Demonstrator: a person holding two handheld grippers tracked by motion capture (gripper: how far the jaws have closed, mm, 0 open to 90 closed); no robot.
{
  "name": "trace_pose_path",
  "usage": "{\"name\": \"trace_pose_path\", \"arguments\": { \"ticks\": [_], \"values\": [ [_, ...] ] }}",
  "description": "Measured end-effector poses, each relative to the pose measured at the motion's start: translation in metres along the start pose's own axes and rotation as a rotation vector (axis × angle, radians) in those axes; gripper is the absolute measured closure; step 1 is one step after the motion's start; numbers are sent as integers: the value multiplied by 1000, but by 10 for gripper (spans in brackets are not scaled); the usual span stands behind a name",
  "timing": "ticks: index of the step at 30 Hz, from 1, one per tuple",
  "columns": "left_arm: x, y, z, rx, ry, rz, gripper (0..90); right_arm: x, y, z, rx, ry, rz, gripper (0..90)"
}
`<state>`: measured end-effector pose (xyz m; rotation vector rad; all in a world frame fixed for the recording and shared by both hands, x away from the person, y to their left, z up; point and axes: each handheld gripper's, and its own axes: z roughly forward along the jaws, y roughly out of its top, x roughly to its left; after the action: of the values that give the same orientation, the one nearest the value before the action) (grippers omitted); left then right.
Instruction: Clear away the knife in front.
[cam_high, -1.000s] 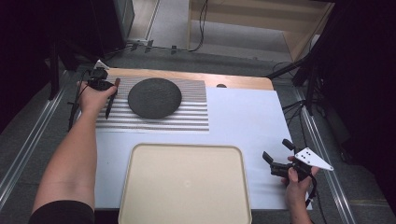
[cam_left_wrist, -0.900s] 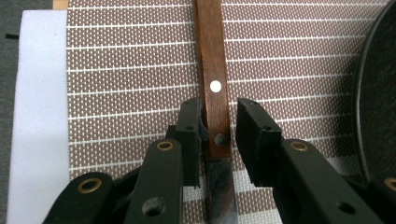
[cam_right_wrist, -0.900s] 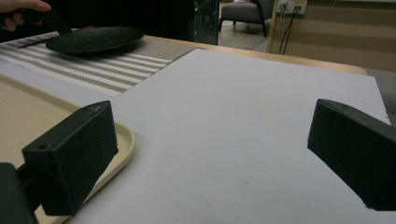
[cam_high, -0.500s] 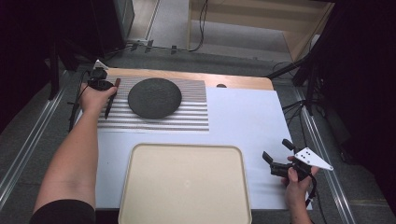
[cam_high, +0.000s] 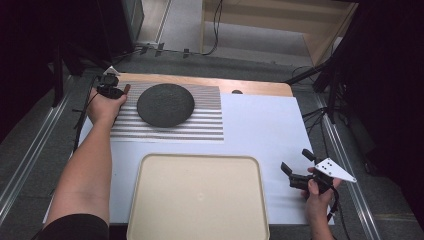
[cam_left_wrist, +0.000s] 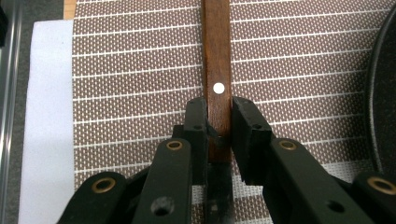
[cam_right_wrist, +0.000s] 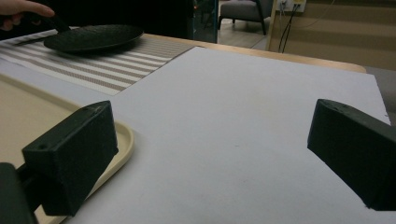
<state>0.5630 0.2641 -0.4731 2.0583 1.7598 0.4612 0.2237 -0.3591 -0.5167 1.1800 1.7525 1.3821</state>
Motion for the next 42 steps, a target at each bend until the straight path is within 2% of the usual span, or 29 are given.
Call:
{"name": "trace_pose_path", "arguments": {
  "ticks": [3,10,17,25,33,36,38,40,42],
  "values": [
    [0,0,0,-1,-2,6,769,0,0,0,2,-2,3,1],
    [-3,0,-1,0,20,18,770,0,0,0,1,0,3,1],
    [2,0,-2,1,-14,8,770,0,0,1,2,2,0,2],
    [-2,0,-7,-9,-35,18,770,-1,0,1,1,4,1,2],
    [-5,1,-19,-33,-54,32,770,-1,0,0,1,4,5,2],
    [-6,1,-26,-54,-88,22,770,-1,0,0,-1,7,5,2],
    [-8,1,-30,-62,-103,30,770,-1,0,0,-1,8,6,2],
    [-9,1,-33,-68,-149,40,770,-1,0,0,-1,8,6,2],
    [-11,1,-38,-81,-154,54,770,-1,0,0,-2,8,6,1]
  ]
}}
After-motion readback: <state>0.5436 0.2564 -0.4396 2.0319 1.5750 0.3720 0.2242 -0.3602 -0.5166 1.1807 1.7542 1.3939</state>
